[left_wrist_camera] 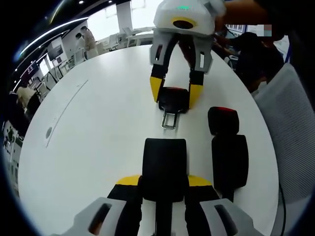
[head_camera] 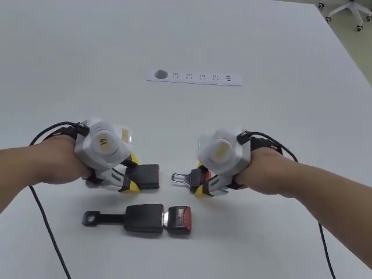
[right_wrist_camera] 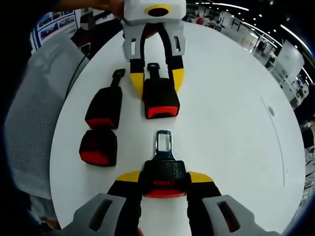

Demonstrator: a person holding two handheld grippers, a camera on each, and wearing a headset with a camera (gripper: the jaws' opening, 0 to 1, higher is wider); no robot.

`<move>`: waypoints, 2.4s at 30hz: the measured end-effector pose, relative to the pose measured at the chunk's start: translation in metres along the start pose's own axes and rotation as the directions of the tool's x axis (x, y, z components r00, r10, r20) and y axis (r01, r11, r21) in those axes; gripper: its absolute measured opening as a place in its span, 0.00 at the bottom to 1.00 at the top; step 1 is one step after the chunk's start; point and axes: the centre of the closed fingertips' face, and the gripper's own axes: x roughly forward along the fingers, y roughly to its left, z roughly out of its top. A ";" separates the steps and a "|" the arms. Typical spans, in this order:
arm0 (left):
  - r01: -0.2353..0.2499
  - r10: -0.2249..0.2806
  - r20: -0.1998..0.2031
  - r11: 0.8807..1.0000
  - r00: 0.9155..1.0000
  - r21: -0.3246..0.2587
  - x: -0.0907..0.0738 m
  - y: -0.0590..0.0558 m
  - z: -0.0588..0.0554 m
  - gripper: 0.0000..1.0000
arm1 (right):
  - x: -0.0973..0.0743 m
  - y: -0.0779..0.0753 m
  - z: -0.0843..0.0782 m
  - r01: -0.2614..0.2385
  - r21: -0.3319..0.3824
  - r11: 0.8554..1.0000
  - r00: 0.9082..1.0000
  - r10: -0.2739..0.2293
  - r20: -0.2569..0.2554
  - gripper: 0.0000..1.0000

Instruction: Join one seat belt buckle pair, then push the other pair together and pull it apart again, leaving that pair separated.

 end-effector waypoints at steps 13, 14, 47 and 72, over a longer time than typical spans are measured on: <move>0.005 -0.005 -0.005 1.000 1.000 0.003 0.000 0.001 0.000 0.33 | 0.010 0.000 0.021 0.014 -0.047 0.999 1.000 -0.014 -0.002 0.32; 0.005 -0.005 -0.005 1.000 1.000 0.003 0.000 0.001 0.000 0.33 | 0.010 0.000 0.022 0.015 -0.049 0.999 1.000 -0.014 0.001 0.32; 0.035 -0.037 0.044 0.999 0.998 0.040 0.000 0.001 0.002 0.31 | 0.021 0.002 0.047 -0.021 -0.087 0.996 0.998 0.027 0.062 0.29; 0.038 -0.038 0.034 0.999 0.999 0.025 0.000 0.000 0.003 0.32 | 0.019 0.004 0.049 -0.006 -0.094 0.996 0.999 0.010 0.040 0.30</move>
